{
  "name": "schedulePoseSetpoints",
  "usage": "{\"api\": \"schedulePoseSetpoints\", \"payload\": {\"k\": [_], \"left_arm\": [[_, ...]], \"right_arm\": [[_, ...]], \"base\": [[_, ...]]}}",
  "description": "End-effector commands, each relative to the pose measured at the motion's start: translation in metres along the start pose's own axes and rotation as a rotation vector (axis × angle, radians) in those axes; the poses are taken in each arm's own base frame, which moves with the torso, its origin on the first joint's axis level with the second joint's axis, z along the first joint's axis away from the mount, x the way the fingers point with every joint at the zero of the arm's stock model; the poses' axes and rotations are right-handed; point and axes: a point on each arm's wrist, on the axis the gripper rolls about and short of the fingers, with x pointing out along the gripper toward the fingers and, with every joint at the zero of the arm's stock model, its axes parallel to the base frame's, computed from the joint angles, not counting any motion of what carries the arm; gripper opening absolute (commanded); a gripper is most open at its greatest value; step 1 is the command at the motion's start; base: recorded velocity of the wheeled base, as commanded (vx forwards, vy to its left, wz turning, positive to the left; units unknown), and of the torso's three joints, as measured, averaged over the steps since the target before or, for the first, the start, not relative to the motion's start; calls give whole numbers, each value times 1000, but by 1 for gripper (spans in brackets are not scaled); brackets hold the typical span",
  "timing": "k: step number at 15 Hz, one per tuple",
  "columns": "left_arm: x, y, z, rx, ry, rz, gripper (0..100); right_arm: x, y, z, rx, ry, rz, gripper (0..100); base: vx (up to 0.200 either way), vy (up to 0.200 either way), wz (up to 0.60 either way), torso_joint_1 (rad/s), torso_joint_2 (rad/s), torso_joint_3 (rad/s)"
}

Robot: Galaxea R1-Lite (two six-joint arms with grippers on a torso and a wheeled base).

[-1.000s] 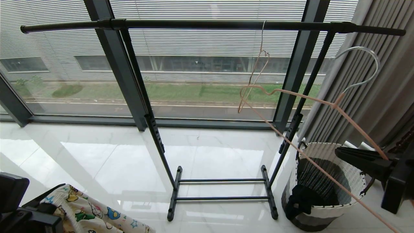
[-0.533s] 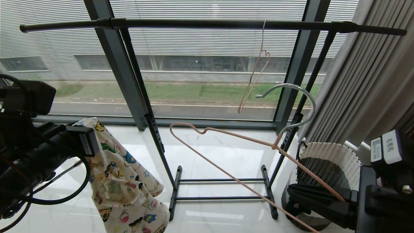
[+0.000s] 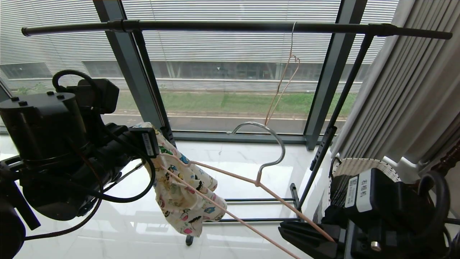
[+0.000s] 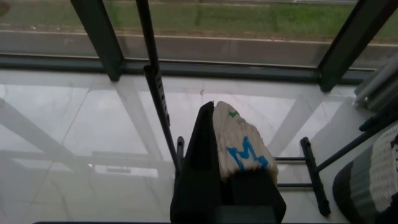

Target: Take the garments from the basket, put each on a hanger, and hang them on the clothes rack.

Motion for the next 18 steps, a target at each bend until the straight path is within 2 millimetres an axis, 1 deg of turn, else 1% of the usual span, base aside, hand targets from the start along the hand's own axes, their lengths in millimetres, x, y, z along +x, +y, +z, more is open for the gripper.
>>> {"api": "schedulePoseSetpoints", "payload": {"k": [1,4,7,10,12,13,15,18], "left_arm": [[5,-4,1,0,0,-3,0],[2,-10,7,-6,-19,5,0],[-5,-17,8,-1,-26,44,0],[-9,-26,4,9,-17,32,0],[-9,-28,3,12,-14,24,0],[-10,-28,4,11,-17,24,0],[-16,-35,6,6,-26,-16,0],[-30,-51,9,-21,-39,-96,0]], "right_arm": [[11,2,-6,-5,40,2,0],[14,0,-8,0,50,-11,0],[25,-15,-5,27,8,-78,0],[37,-16,3,29,-20,-115,0],[42,-16,9,33,-46,-120,0],[44,-15,8,32,-43,-120,0],[47,-15,6,32,-32,-120,0],[65,-14,3,36,-34,-121,0]], "base": [[0,0,0,0,0,0],[0,0,0,0,0,0],[0,0,0,0,0,0],[0,0,0,0,0,0],[0,0,0,0,0,0],[0,0,0,0,0,0],[0,0,0,0,0,0],[0,0,0,0,0,0]]}}
